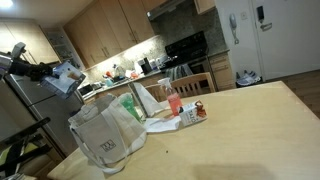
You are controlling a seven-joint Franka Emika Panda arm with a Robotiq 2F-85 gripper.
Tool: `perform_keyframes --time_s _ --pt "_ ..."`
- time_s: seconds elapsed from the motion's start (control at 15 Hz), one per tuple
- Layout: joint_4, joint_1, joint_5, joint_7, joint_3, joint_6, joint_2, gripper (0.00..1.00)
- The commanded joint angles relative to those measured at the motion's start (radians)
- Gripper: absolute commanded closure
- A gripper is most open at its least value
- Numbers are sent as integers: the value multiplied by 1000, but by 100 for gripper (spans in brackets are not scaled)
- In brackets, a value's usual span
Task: Pick up the three objects from the table, put them in the carrier bag and move the bag to the center of the table
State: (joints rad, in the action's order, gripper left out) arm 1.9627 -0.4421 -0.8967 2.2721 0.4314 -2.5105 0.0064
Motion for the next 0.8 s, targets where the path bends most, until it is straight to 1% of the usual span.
perform_keyframes --time_s 0.0,0.07,0.33,0.47,0.53,0.73 --pt "-4 2 3 4 2 3 2 79" --pt "-2 0 -6 -16 4 11 -2 95" --pt "36 -14 -33 -91 18 43 -35 95" --pt "68 -27 -74 -184 32 78 -64 95" --pt "84 -34 -94 -233 42 105 -81 95" --pt "144 -58 -130 -356 79 243 -142 95"
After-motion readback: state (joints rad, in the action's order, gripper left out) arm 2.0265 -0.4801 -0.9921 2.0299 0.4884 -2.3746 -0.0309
